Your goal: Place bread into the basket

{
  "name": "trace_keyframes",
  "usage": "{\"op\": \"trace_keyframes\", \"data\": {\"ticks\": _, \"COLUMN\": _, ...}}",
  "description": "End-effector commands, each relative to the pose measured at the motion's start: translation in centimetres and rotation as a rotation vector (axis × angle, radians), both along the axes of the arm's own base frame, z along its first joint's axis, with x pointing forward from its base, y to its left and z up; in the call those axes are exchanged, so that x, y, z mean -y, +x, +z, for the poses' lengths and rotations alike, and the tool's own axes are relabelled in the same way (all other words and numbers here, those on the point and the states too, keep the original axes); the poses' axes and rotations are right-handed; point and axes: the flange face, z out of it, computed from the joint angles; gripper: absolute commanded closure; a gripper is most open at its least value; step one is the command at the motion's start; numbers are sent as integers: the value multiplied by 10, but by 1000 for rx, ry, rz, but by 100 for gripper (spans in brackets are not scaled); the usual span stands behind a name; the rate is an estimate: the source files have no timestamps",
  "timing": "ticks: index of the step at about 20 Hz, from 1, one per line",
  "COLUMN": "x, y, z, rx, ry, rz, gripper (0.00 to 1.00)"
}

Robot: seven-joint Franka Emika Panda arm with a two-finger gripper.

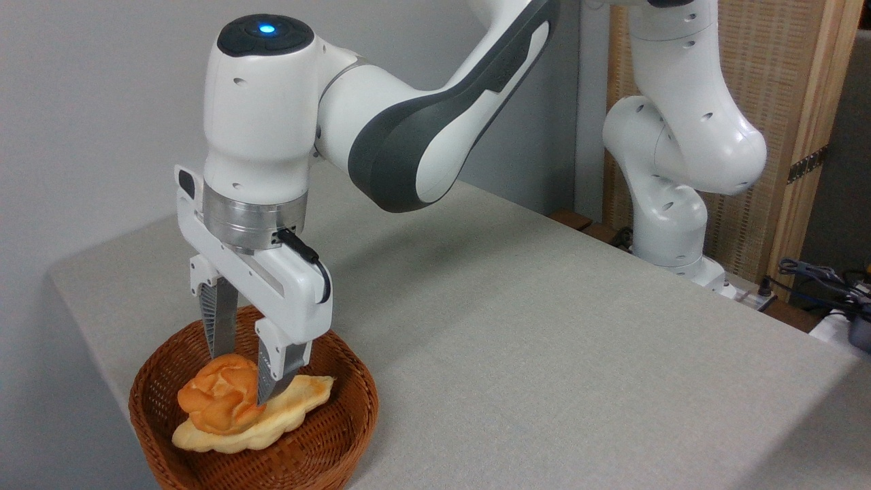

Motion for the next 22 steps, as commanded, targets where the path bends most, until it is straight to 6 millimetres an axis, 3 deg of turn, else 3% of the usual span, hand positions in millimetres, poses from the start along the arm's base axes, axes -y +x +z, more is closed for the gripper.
{"op": "trace_keyframes", "data": {"ticks": 1, "x": -1, "y": 2, "z": 6, "rx": 16, "ry": 11, "rz": 3, "gripper": 0}}
{"op": "trace_keyframes", "data": {"ticks": 4, "x": -1, "y": -1, "z": 17, "rx": 32, "ry": 2, "rz": 15, "gripper": 0}}
{"op": "trace_keyframes", "data": {"ticks": 9, "x": 0, "y": -14, "z": 58, "rx": 83, "ry": -8, "rz": 14, "gripper": 0}}
{"op": "trace_keyframes", "data": {"ticks": 11, "x": 1, "y": -26, "z": 80, "rx": 95, "ry": -6, "rz": 4, "gripper": 0}}
{"op": "trace_keyframes", "data": {"ticks": 17, "x": -9, "y": -74, "z": 116, "rx": -71, "ry": -5, "rz": -50, "gripper": 0}}
{"op": "trace_keyframes", "data": {"ticks": 22, "x": -6, "y": -97, "z": 124, "rx": -169, "ry": 194, "rz": -22, "gripper": 0}}
